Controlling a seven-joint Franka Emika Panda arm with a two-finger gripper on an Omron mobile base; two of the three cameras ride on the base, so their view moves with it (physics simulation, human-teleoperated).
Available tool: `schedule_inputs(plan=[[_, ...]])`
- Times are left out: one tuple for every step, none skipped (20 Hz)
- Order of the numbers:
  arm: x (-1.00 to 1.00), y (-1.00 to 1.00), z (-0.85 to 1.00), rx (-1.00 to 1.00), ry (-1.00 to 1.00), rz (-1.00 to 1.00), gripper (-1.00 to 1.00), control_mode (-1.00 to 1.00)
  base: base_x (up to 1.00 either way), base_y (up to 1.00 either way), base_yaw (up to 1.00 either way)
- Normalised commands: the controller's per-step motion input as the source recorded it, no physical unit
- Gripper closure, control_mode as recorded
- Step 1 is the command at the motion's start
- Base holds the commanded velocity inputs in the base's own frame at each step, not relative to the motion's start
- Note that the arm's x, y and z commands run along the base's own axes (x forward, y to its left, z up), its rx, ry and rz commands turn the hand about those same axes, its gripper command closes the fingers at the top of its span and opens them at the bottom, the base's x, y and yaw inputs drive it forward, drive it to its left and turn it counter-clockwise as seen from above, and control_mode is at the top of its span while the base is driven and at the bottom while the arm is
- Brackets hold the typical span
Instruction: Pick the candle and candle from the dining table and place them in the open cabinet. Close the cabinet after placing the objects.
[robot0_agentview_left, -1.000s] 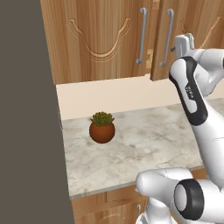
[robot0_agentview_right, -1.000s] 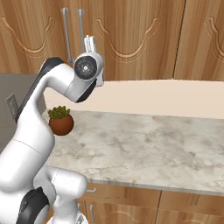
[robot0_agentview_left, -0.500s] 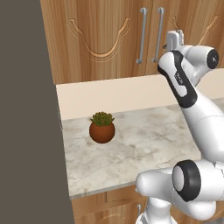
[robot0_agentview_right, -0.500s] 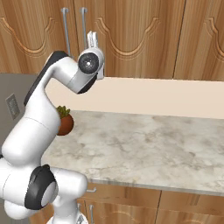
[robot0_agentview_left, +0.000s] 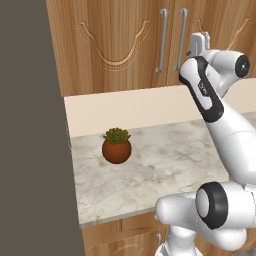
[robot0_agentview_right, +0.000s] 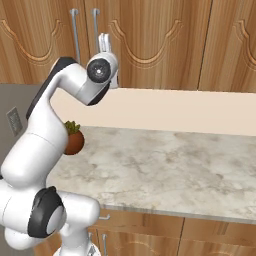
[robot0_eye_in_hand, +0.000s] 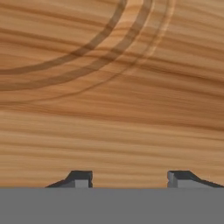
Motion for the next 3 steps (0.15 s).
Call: schedule_inputs(plan=[[0.28, 0.00, -0.19, 0.00, 0.00, -0.04, -1.00, -1.00, 0.00, 0.00, 0.00], [0.27, 0.00, -0.19, 0.00, 0.00, -0.05, -1.00, -1.00, 0.00, 0.00, 0.00], [0.27, 0.00, -0.18, 0.00, 0.00, -0.05, -1.00, -1.00, 0.00, 0.00, 0.00]])
